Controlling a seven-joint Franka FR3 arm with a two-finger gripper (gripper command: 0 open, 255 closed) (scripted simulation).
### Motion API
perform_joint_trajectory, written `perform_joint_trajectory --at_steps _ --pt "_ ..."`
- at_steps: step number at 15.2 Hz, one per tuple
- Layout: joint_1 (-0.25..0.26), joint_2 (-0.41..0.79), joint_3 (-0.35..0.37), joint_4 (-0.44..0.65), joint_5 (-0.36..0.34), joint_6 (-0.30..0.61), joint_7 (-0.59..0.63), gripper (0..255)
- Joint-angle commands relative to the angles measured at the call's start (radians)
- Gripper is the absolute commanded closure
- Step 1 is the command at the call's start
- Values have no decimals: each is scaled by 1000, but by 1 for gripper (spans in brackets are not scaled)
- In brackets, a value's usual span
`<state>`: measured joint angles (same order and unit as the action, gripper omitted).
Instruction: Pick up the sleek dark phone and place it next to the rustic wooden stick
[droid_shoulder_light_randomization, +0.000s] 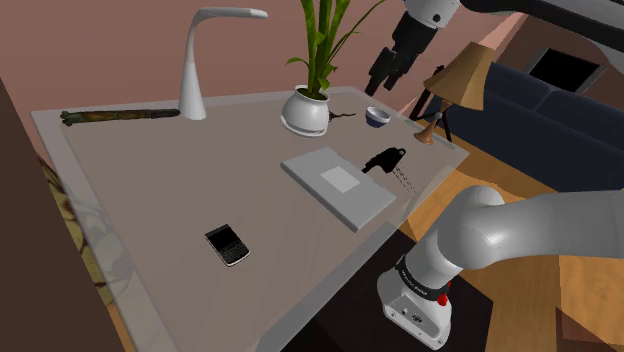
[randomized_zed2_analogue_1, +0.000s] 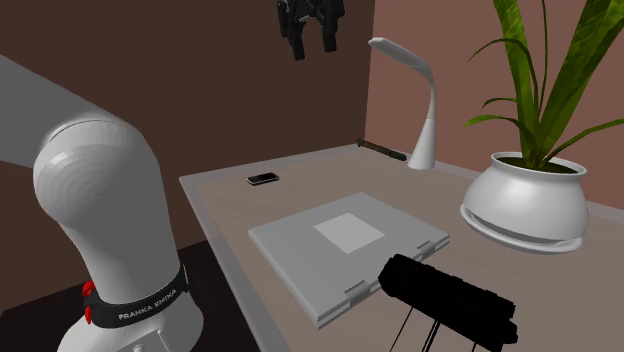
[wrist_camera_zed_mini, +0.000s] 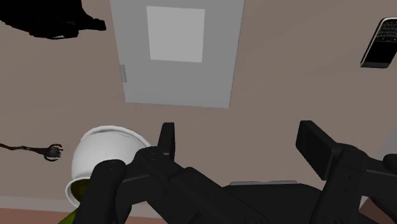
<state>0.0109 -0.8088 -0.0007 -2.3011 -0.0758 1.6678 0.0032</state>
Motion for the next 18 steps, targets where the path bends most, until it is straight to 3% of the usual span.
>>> perform_joint_trajectory --at_steps 1,10,18 --pt "0 0 0 0 0 0 0 0" --pt "64 5 134 -207 89 215 138 0" --pt "125 109 274 -315 165 437 266 0"
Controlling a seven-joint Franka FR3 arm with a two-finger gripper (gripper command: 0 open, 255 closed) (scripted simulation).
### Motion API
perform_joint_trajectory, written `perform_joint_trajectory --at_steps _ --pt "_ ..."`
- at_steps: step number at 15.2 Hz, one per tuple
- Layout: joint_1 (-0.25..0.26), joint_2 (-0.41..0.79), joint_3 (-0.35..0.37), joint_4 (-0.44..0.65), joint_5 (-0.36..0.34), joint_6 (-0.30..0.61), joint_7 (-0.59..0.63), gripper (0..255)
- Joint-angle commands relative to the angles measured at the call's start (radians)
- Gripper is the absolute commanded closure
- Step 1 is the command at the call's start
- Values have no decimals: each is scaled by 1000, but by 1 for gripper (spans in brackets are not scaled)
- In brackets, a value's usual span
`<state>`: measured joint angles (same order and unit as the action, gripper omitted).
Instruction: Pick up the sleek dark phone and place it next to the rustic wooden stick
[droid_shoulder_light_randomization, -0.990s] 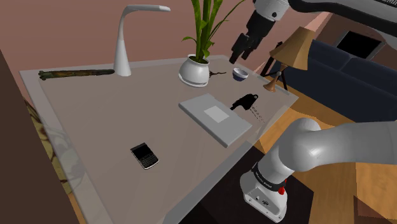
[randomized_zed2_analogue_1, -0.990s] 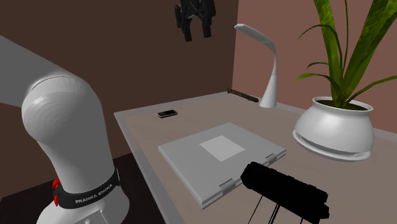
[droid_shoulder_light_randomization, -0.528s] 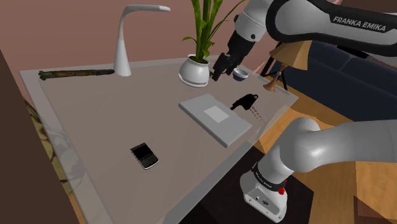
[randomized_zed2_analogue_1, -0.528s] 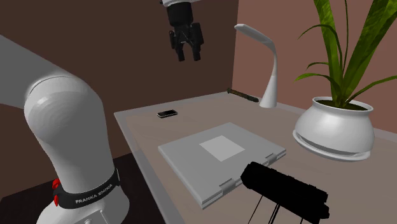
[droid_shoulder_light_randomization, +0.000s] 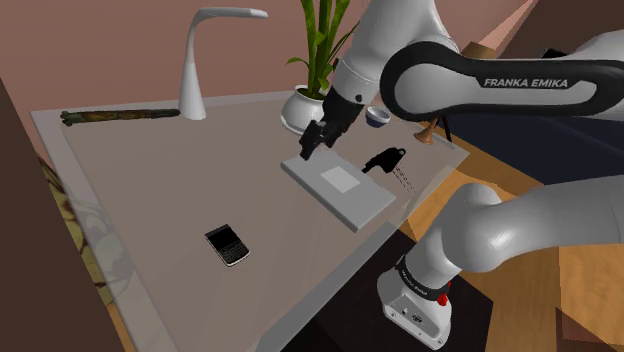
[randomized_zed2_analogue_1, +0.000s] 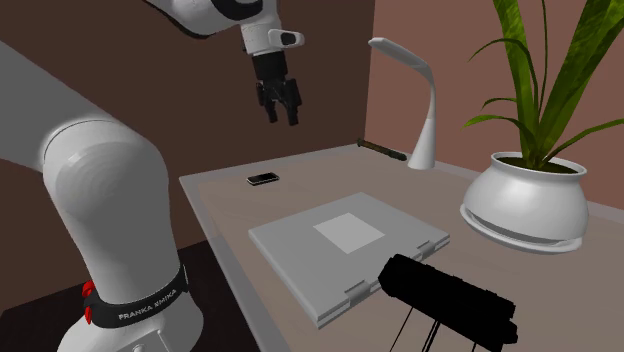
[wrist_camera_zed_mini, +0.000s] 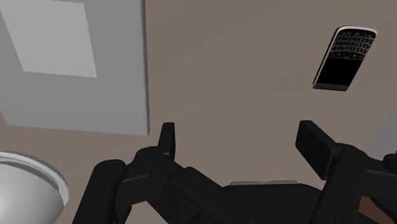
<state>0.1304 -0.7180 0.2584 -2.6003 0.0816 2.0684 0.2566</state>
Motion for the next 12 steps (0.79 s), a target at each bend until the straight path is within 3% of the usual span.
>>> perform_joint_trajectory --at_steps 1,7,12 --pt "11 38 34 -23 15 66 29 0" --pt "32 193 156 -41 37 249 140 0" --pt "14 359 273 -18 1 398 259 0"
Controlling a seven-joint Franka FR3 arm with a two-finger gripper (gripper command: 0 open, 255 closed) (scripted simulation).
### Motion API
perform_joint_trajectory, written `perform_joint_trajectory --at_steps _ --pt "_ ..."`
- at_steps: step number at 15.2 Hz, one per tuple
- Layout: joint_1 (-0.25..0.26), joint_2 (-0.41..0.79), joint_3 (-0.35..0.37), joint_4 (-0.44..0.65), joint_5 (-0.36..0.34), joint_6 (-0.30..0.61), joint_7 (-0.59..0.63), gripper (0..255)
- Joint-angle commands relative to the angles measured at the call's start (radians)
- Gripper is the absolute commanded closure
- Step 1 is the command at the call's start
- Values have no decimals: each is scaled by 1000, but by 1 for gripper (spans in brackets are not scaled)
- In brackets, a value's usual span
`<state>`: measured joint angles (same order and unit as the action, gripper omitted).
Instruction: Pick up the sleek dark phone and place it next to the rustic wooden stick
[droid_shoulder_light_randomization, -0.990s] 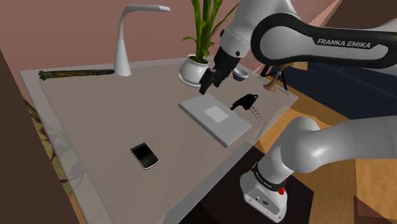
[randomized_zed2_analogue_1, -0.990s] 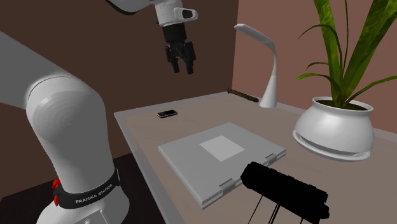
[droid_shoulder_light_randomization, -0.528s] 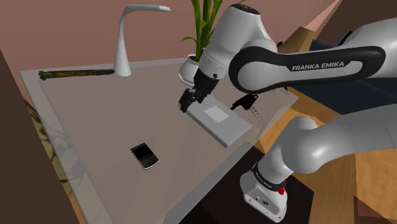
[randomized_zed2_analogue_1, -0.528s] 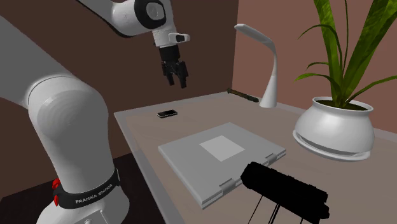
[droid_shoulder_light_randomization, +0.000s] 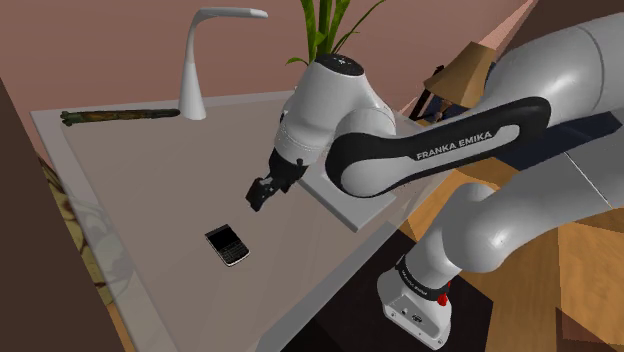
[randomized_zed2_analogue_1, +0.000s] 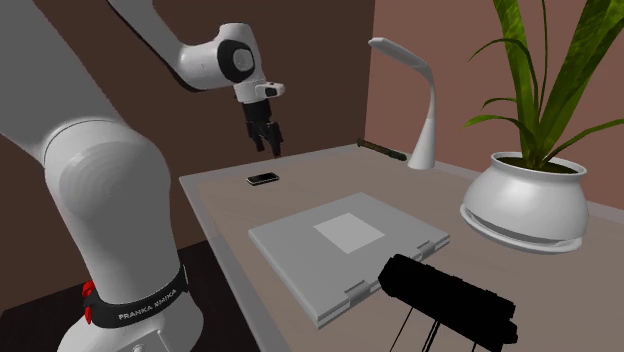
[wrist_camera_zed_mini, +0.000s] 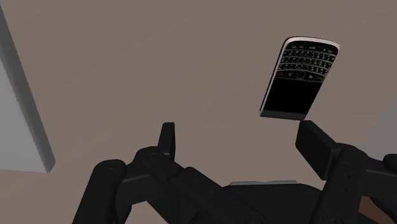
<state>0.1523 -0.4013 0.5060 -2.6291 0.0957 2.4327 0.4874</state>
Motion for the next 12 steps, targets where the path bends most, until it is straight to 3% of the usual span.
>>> perform_joint_trajectory --at_steps 1,5,8,9,12 --pt "-17 79 51 19 -31 62 58 0" --pt "-73 241 161 69 -165 162 217 0" --pt "-114 385 226 125 -358 211 397 0" --pt "-109 385 221 125 -358 211 397 0" --pt "-115 443 212 132 -453 239 465 0"
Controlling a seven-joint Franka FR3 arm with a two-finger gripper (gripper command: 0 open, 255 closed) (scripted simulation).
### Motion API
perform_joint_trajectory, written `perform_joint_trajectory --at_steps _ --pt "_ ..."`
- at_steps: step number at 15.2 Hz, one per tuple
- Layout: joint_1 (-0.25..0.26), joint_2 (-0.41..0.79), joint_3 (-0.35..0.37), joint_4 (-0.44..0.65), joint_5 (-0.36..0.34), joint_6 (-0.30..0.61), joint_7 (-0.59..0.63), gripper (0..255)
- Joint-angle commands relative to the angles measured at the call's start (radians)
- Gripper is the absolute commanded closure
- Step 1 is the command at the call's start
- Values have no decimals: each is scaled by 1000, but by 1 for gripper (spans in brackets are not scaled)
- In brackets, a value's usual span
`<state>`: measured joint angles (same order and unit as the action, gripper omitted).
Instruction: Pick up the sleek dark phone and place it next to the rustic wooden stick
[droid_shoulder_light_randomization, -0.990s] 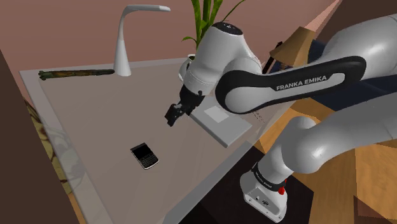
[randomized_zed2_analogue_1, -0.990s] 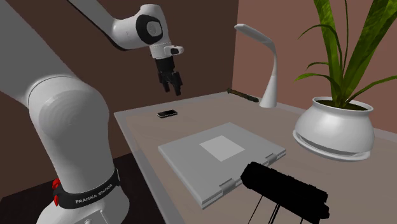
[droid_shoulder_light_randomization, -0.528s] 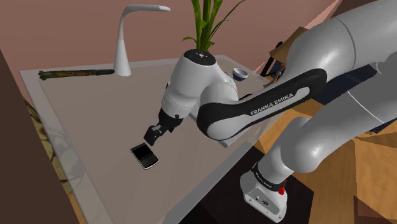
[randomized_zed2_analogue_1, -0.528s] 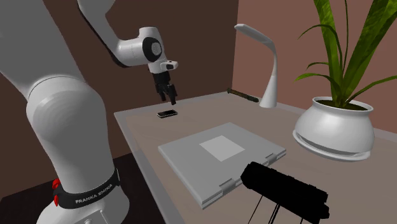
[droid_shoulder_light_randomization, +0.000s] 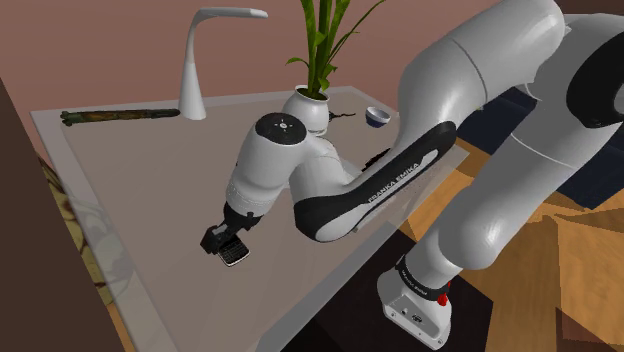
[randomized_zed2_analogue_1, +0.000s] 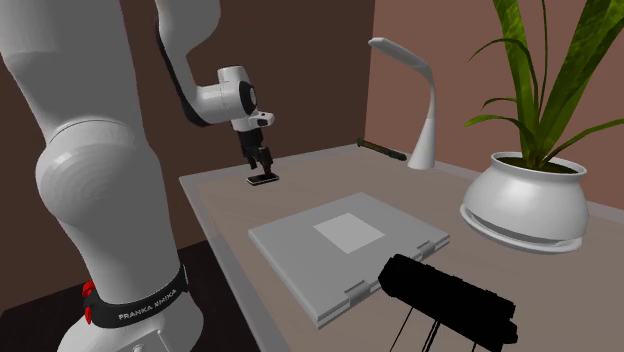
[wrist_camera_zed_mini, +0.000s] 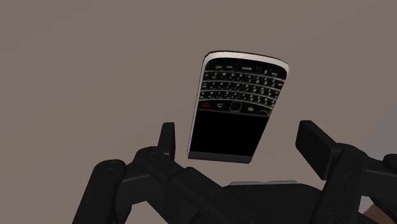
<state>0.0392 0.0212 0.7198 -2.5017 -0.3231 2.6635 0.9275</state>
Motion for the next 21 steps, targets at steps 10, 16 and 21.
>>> perform_joint_trajectory --at_steps 10,16,21 --pt "14 108 -43 23 -185 42 133 0" --pt "13 109 -44 23 -186 42 133 255" --pt "12 108 -43 23 -184 42 130 255"
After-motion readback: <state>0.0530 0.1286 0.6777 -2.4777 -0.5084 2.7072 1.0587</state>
